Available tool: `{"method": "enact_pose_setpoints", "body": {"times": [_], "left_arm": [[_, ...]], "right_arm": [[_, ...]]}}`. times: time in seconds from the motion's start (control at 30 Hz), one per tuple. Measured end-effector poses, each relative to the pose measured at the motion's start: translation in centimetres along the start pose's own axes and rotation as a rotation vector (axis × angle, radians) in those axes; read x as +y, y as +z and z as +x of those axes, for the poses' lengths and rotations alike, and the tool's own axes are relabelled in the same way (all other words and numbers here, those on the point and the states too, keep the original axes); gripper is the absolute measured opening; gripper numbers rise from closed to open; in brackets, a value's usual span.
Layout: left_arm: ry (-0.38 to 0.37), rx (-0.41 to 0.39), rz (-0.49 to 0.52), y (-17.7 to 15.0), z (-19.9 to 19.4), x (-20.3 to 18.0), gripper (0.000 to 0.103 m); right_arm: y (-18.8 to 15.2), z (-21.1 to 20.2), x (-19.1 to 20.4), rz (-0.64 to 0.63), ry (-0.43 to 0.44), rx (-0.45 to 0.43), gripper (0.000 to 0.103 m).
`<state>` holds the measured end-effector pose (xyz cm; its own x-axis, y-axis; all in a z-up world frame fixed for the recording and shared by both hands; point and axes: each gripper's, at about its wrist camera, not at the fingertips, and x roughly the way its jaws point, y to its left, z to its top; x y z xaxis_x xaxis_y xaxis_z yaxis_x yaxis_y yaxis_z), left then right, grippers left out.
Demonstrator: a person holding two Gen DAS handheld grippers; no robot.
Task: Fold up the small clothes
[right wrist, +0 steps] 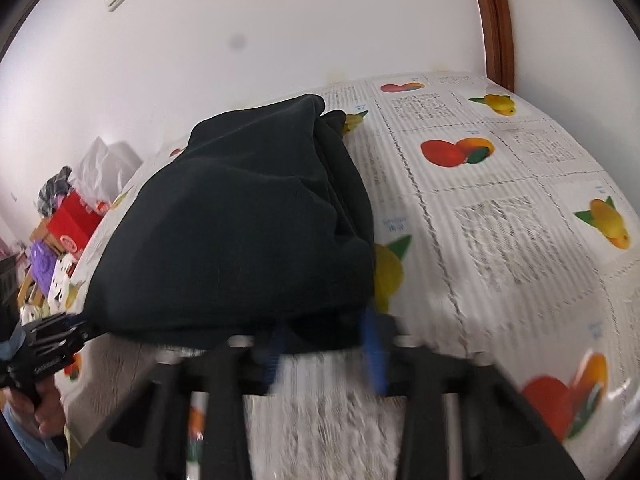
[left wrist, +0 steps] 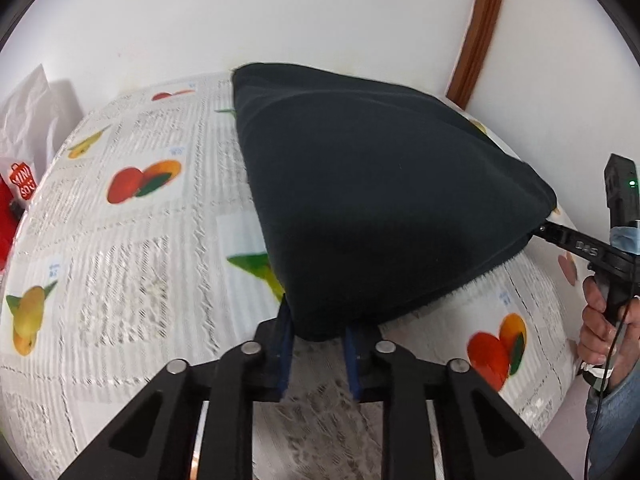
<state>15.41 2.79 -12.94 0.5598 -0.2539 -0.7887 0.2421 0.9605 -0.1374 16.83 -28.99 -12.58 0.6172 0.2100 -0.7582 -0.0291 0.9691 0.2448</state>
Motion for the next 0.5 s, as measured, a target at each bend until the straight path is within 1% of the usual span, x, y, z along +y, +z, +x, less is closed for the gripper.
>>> {"method": "enact_pose_setpoints", "body": {"times": [0.07,0.17,0.3,0.4,0.5], "left_arm": [[0.009,-0.004,-0.017,0.5,0.4,0.8,0.016],[0.0,0.007,-0.078,1.5,1.5,2.0,0.016],[0.019,0.011,-0.105,3.1,2.8,2.4,0.016],[0.025,0.025,-0.128,4.0,3.5,2.7,0.016],[0.025,0.049,-0.147,4.2,3.8,2.8,0.019]], "right_arm": [[0.7,0.7,0.1,0.008,0.014,-0.001,0.013],[1.7,1.8,0.2,0.022,0.037,-0.002,0.012],[3.3,3.7,0.5,0.025,0.023,-0.016,0.012],[4.5,4.7,0.6,0.043,0.018,-0.01,0.012],[4.7,4.7,0.6,0.041,-0.002,0.007,0.016]]}}
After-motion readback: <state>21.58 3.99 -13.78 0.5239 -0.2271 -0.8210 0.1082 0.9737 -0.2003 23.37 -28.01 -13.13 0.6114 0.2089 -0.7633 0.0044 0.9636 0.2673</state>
